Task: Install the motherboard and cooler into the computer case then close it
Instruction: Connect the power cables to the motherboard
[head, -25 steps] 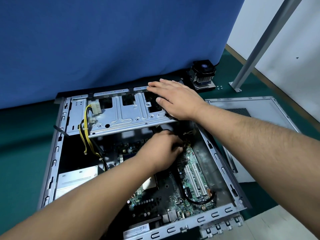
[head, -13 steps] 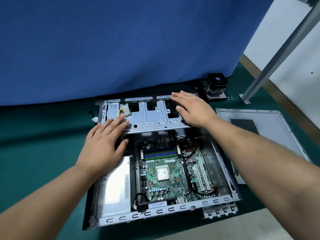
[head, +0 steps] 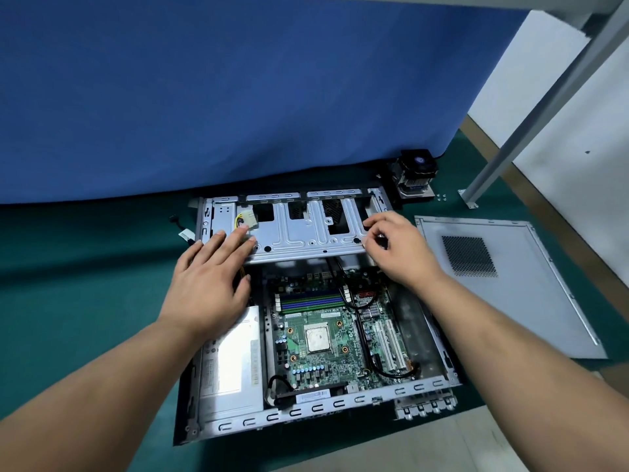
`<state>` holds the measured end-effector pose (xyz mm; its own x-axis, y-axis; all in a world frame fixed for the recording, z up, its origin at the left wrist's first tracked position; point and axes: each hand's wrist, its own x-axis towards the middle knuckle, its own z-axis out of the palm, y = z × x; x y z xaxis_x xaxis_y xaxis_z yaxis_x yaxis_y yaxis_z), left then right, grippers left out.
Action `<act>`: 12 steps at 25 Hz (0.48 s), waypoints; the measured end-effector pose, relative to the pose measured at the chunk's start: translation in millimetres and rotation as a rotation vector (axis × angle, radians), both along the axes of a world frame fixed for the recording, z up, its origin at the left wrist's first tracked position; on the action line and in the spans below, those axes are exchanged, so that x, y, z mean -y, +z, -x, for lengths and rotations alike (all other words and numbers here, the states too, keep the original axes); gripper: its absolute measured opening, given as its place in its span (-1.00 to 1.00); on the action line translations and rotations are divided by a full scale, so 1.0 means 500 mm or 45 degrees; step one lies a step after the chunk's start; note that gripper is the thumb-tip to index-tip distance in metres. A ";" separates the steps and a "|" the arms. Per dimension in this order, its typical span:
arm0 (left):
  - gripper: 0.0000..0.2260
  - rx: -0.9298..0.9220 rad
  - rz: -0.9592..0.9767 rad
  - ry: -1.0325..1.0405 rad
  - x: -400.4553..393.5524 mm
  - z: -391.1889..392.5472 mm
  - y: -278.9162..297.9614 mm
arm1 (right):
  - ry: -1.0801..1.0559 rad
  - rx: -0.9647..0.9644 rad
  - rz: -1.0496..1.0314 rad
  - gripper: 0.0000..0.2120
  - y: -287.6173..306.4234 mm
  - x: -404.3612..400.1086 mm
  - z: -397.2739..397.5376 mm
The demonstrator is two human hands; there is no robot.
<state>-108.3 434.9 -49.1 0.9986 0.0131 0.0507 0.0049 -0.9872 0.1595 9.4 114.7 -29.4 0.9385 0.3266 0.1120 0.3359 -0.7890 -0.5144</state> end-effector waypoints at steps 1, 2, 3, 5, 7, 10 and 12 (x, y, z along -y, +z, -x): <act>-0.43 0.004 -0.004 -0.001 0.000 0.000 0.000 | -0.027 0.039 -0.016 -0.88 0.000 0.000 0.003; -0.43 0.006 -0.003 -0.002 0.000 -0.001 -0.001 | -0.048 0.085 -0.028 -0.89 0.000 0.001 0.006; -0.43 0.010 0.001 -0.001 0.000 -0.001 -0.001 | -0.068 0.125 -0.026 -0.90 0.000 0.001 0.010; -0.43 0.019 0.006 -0.005 0.000 -0.003 -0.004 | -0.091 0.170 0.048 -0.92 0.000 0.000 0.017; -0.43 0.027 0.008 -0.007 -0.001 -0.004 -0.006 | -0.088 0.185 0.138 -0.94 0.000 -0.001 0.023; -0.42 0.028 0.016 -0.004 -0.002 -0.004 -0.007 | -0.095 0.133 0.042 -0.93 0.002 -0.001 0.025; -0.42 0.026 0.014 -0.007 -0.003 -0.004 -0.006 | -0.061 0.117 0.078 -0.88 0.002 -0.001 0.019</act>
